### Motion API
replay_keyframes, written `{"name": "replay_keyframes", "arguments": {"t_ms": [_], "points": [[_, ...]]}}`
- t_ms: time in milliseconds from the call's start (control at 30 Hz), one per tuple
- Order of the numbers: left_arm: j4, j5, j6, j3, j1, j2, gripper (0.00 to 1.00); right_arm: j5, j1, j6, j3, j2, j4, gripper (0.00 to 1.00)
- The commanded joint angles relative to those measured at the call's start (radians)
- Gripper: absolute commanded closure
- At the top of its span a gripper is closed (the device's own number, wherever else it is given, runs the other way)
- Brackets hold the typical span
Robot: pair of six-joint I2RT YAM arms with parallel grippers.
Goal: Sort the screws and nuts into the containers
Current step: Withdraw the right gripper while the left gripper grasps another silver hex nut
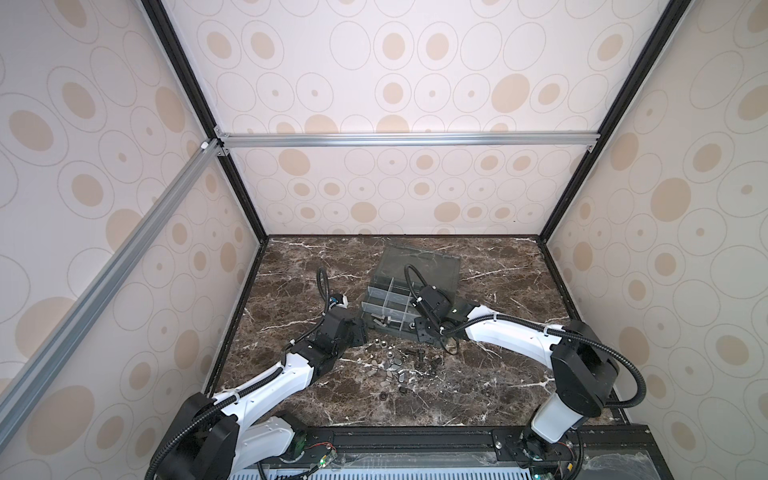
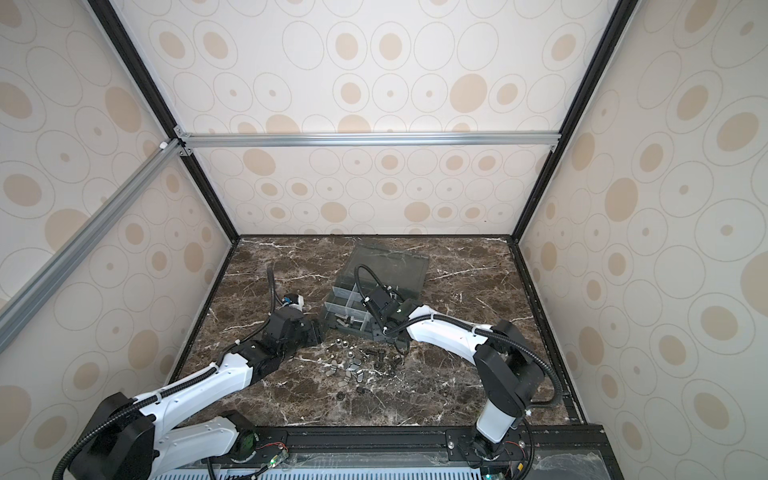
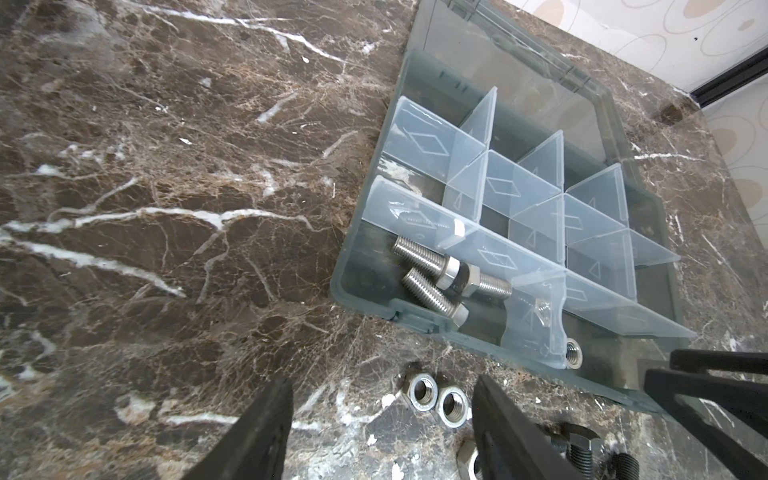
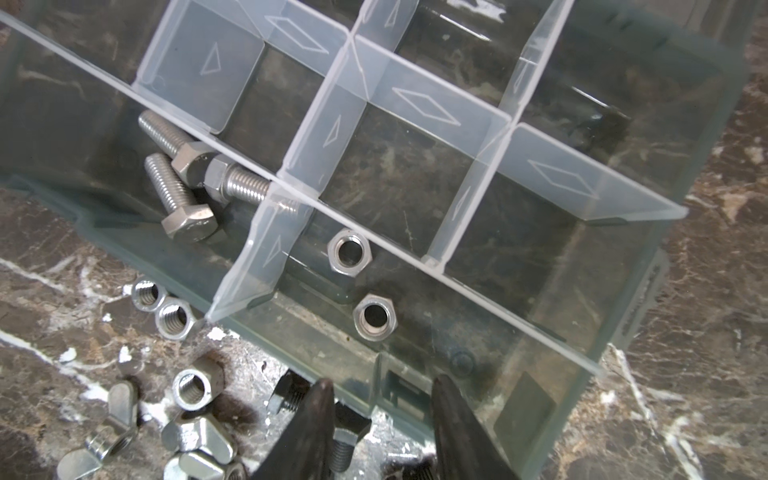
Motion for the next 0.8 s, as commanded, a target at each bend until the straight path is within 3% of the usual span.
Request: {"name": "replay_keyframes", "arguments": {"t_ms": [0,767], "points": [[0.01,0.004,0.007,0.023,0.007,0.012,0.32,0.019,-0.004,0.018,-0.025,-0.043,-0.006,0.57],[-0.03,0.104,0.096,0.113,-0.008,0.172,0.38,0.078,-0.007,0.053,-0.121,-0.188,-0.037,0.56]]}}
